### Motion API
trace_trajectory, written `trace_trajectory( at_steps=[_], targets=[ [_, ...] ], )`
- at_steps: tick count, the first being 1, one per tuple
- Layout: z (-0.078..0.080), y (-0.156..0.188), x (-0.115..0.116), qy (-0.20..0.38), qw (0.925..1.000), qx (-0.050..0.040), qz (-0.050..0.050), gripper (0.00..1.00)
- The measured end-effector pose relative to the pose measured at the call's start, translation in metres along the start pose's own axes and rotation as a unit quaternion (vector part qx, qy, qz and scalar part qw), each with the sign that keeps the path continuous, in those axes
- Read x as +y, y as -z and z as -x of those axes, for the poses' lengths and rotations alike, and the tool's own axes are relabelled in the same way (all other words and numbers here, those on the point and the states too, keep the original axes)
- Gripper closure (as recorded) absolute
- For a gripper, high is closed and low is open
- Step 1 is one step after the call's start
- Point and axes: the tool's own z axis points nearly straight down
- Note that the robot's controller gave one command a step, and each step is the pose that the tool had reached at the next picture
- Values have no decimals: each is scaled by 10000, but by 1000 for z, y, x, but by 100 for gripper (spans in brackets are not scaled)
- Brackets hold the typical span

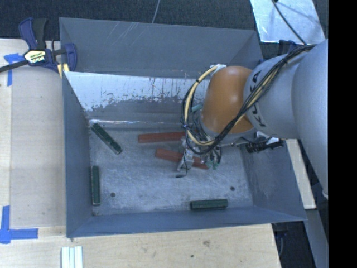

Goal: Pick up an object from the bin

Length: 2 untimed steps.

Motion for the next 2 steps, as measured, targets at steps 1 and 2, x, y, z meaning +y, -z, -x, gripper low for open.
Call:
trace_trajectory(
  at_steps=[1,2],
  targets=[
    [0,0,0,2,10000,1,-1,100],
    [-10,186,-6,-11,10000,-44,12,100]
  ],
)
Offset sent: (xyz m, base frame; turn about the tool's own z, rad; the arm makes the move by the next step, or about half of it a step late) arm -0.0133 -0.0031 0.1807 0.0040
